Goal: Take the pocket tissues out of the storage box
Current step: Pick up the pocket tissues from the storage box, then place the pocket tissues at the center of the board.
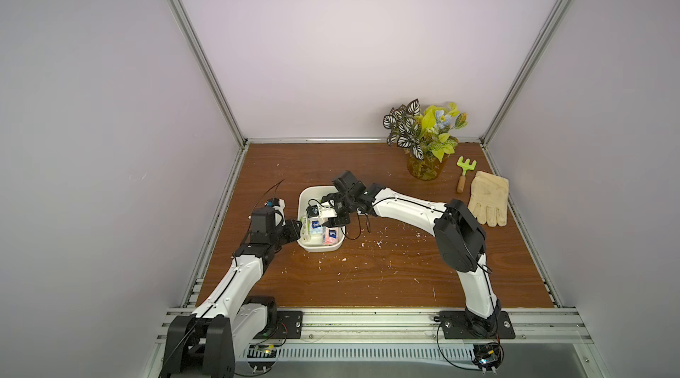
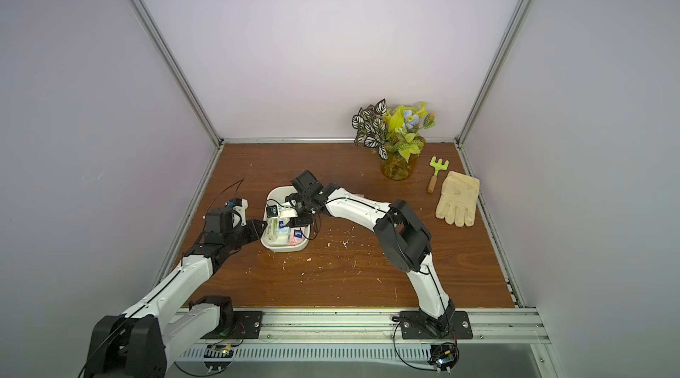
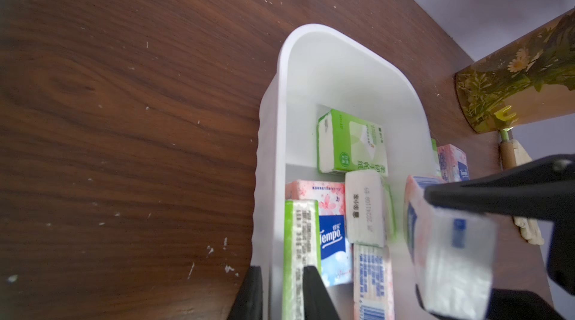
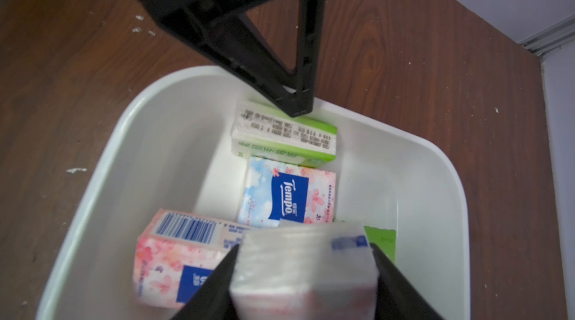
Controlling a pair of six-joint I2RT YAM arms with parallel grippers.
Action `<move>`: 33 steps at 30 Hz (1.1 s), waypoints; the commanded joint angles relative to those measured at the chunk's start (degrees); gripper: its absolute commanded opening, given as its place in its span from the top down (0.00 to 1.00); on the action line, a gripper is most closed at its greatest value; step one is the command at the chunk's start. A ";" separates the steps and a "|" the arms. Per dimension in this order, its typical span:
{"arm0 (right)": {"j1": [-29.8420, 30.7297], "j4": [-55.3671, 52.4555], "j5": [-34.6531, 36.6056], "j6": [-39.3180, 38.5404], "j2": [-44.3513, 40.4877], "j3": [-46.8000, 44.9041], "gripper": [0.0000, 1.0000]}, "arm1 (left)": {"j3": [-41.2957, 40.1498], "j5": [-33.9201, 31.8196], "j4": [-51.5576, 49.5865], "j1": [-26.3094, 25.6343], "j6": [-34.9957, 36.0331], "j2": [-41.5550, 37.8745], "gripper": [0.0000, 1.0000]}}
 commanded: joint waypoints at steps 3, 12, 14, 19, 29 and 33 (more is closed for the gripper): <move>-0.26 3.38 0.04 10.96 -6.35 2.07 0.40 | 0.23 -0.34 -0.50 0.55 1.07 0.38 0.80; -1.40 3.99 11.18 30.45 -13.10 0.61 0.40 | 0.22 -0.51 -0.79 0.54 1.15 0.12 0.80; -1.77 3.52 15.08 35.32 -15.42 -0.59 0.40 | 0.22 -0.72 -0.85 0.59 1.13 0.07 0.80; -4.10 0.31 22.25 45.96 -21.13 -3.77 0.40 | -0.02 -0.98 -1.03 0.54 1.07 -0.25 0.80; -13.57 -6.69 27.58 61.72 -31.93 -15.73 0.41 | 0.56 -1.26 -1.73 0.58 1.24 -1.30 0.79; -18.74 -7.69 26.52 64.83 -34.34 -21.50 0.41 | 0.84 -1.29 -1.91 0.54 1.42 -1.55 0.77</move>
